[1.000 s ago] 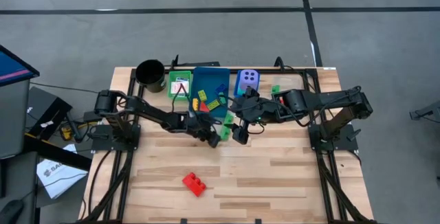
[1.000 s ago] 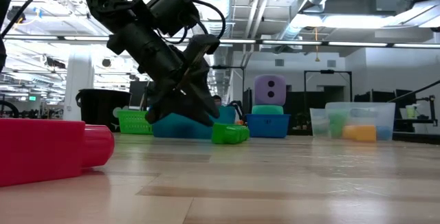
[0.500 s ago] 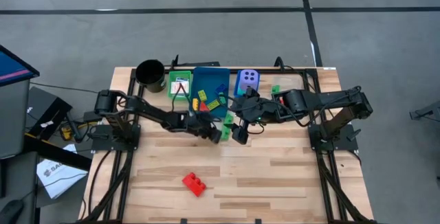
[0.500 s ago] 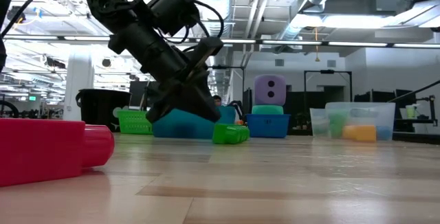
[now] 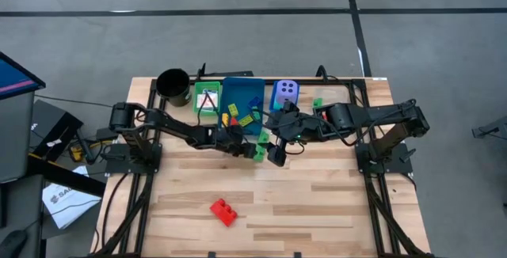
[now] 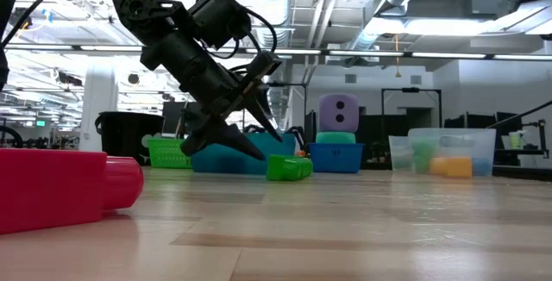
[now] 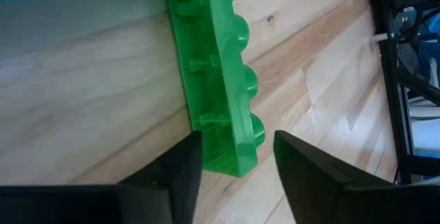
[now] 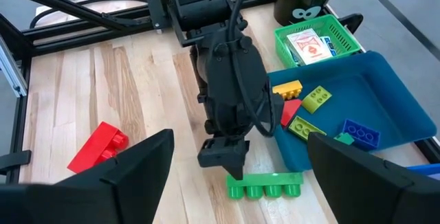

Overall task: Pick & Place Toys
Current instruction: Put the large green game piece into the transparent bin

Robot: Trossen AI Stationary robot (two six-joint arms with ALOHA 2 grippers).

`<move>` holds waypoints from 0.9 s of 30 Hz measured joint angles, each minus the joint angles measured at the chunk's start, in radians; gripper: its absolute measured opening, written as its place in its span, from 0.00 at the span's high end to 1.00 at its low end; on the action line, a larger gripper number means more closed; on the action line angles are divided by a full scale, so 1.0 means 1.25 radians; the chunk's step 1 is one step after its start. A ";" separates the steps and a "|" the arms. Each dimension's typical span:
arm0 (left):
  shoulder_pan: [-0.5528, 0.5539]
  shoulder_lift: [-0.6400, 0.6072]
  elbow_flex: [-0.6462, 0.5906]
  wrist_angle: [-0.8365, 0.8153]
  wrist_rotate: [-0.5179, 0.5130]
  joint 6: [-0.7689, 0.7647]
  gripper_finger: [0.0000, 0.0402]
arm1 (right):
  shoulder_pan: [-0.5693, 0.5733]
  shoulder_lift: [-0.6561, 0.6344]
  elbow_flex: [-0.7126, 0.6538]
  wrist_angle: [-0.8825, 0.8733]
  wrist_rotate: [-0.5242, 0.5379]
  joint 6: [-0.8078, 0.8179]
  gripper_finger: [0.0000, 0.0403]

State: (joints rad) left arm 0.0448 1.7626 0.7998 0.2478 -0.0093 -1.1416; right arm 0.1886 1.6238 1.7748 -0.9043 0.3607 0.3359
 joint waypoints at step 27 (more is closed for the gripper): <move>-0.012 0.121 0.020 0.161 0.005 0.003 0.79 | 0.000 0.000 0.000 -0.037 0.000 0.004 0.18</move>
State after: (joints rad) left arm 0.0299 1.9143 0.8249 0.4496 -0.0028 -1.1373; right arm 0.1883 1.6238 1.7750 -0.9501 0.3607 0.3405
